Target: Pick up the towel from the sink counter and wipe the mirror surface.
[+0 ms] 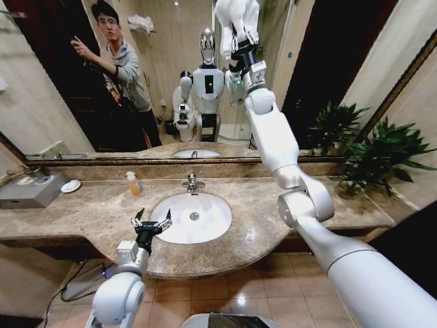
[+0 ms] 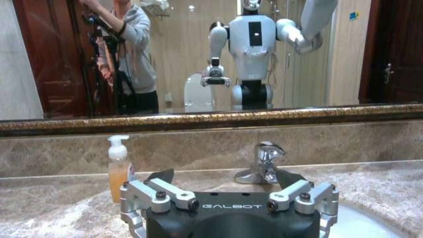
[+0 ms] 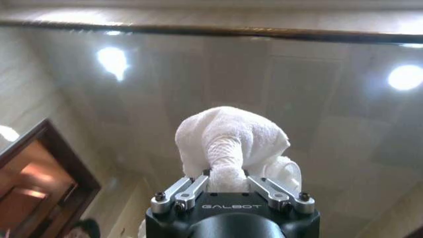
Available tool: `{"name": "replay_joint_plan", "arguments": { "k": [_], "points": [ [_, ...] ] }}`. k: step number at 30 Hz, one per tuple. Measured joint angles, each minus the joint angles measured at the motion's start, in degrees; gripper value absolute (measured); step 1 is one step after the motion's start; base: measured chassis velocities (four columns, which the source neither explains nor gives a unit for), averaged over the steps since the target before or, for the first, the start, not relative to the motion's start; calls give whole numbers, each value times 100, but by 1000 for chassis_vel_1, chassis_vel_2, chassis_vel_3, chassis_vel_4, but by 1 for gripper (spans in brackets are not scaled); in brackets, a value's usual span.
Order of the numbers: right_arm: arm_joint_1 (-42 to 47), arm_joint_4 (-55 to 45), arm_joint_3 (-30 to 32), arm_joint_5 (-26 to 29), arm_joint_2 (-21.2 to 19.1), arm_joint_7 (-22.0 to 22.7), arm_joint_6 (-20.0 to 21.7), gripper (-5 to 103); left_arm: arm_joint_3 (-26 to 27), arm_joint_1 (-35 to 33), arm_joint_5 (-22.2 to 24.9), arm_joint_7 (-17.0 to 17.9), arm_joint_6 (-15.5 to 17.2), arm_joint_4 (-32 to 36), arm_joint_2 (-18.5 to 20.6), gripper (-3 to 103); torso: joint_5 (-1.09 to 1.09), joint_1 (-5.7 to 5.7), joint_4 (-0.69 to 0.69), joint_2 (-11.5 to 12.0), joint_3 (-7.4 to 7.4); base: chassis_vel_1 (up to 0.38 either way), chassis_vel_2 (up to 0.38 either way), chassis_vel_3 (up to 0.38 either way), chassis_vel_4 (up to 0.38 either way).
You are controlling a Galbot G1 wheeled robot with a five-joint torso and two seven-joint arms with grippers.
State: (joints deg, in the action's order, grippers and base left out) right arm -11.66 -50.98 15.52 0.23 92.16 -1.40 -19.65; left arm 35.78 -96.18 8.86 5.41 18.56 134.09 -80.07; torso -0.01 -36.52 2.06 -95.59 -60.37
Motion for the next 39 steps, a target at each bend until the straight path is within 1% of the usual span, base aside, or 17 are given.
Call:
{"name": "replay_joint_plan", "arguments": {
  "k": [2, 4, 5, 7, 8, 10, 11, 13, 17, 20, 23, 30, 32, 33, 35, 37, 39],
  "points": [
    [32, -56, 19, 64, 0, 7, 36, 13, 0, 0, 0, 0, 0, 0, 0, 100, 0, 0, 0, 0, 0, 0, 0, 0, 0],
    [162, -317, 109, 363, -2, 53, 176, 13, 0, 0, 0, 0, 0, 0, 0, 100, 1, -1, 0, 0, 0, 0, 0, 0, 0],
    [162, -317, 109, 363, -2, 53, 176, 13, 0, 0, 0, 0, 0, 0, 0, 100, 1, -1, 0, 0, 0, 0, 0, 0, 0],
    [221, -421, 164, 494, -70, 70, 209, 13, 0, 0, 0, 0, 0, 0, 0, 100, 0, 0, 4, 0, 0, 0, 0, 0, 0],
    [293, -505, 258, 610, -282, 98, 224, 13, 0, 0, 0, 0, 0, 0, 0, 100, 0, 0, 2, 0, 0, 0, 0, 0, 0],
    [321, -534, 293, 644, -369, 104, 227, 13, 0, -1, 0, 0, 0, 0, 0, 100, 1, 0, 1, 0, 0, 0, 0, 0, 0],
    [377, -592, 351, 714, -516, 117, 229, 13, 0, 0, 0, 0, 0, 0, 0, 100, 3, 0, -4, 0, 0, 0, 0, 0, 0],
    [486, -711, 420, 815, -747, 145, 245, 13, 0, 0, 0, 0, 0, 0, 0, 100, 5, 0, -6, 0, 0, 0, 0, 0, 0],
    [631, -813, 534, 872, -981, 210, 265, 13, 0, 0, 0, 0, 0, 0, -1, 100, 3, 0, -2, 0, 0, 0, 0, 0, 0],
    [708, -849, 578, 854, -1010, 228, 265, 13, 0, 0, 0, 0, 0, 0, 0, 100, 2, 0, -2, 0, 0, 0, 0, 0, 0],
    [850, -1009, 512, 826, -940, 225, 278, 13, 0, 0, 0, 0, 0, 0, 0, 100, 2, 0, -1, 0, -1, 0, 0, 0, 0],
    [1114, -1457, 84, 689, -419, 24, 297, 13, 0, 0, 0, 0, 0, 0, 0, 100, -1, 0, 3, 0, 0, 0, 0, 0, 0],
    [1127, -1461, 40, 641, -333, -11, 295, 13, 1, -1, 0, 0, 0, 0, 0, 100, -2, 0, 4, 0, 0, 0, 0, 0, 0],
    [1135, -1454, 13, 604, -263, -27, 291, 13, 0, -1, 0, 0, 0, 0, 0, 100, -1, 0, -2, 0, 0, 0, 0, 0, 0],
    [1146, -1303, -88, 460, -44, -90, 241, 13, 0, 0, 0, 0, 0, 0, 0, 100, -2, 1, 1, 0, 0, 0, 0, 0, 0],
    [1145, -1220, -101, 408, -10, -104, 207, 13, 0, 0, 0, 0, 0, 0, -1, 100, -3, 1, 3, 0, 0, 0, 0, 0, 0],
    [1112, -960, -96, 312, 11, -120, 124, 13, 0, 0, 0, 0, 0, 0, 0, 100, -2, 0, -1, 0, 0, 0, 0, 0, 0]
  ]
}}
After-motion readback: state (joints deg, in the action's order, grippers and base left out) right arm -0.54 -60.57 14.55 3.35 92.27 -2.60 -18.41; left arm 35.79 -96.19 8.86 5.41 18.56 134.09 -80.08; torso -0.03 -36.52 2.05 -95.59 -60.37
